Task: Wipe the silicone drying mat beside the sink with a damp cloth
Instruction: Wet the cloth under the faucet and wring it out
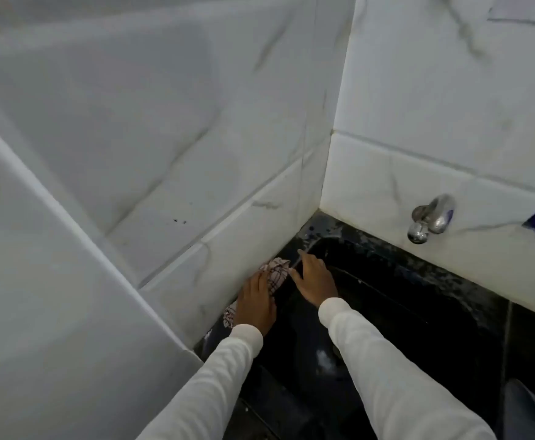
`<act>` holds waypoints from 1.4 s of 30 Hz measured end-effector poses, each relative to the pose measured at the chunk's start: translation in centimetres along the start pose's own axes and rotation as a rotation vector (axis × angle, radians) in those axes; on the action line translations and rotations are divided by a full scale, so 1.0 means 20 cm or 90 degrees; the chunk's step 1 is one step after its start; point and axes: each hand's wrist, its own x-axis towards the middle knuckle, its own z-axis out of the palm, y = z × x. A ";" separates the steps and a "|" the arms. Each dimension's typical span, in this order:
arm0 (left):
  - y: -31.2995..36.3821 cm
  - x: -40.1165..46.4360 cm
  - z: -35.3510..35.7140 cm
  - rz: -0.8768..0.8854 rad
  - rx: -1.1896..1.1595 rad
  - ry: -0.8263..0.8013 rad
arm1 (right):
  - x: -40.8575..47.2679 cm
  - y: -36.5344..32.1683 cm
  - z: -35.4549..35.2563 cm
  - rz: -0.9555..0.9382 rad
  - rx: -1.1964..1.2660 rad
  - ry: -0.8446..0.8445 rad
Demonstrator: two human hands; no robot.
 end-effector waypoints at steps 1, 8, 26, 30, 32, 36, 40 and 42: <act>-0.01 0.00 0.02 -0.028 -0.001 -0.020 | 0.00 0.00 0.02 0.018 0.015 -0.016; -0.11 -0.03 0.12 -0.081 0.020 -0.032 | 0.04 -0.01 0.20 0.071 0.097 -0.104; -0.19 0.05 0.09 0.013 0.122 -0.112 | 0.14 -0.17 0.36 0.222 0.289 -0.076; -0.17 0.04 0.06 0.010 0.135 -0.137 | 0.14 -0.18 0.39 0.235 0.290 -0.057; -0.17 0.05 0.06 0.008 0.138 -0.136 | 0.13 -0.19 0.39 0.237 0.293 -0.051; -0.10 0.07 0.03 0.044 0.143 -0.131 | 0.11 -0.14 0.33 0.266 0.388 0.013; -0.11 0.10 0.01 0.026 0.123 -0.098 | 0.11 -0.15 0.31 0.261 0.510 0.040; -0.11 0.10 -0.01 0.005 0.065 -0.078 | 0.10 -0.18 0.26 0.250 0.559 0.042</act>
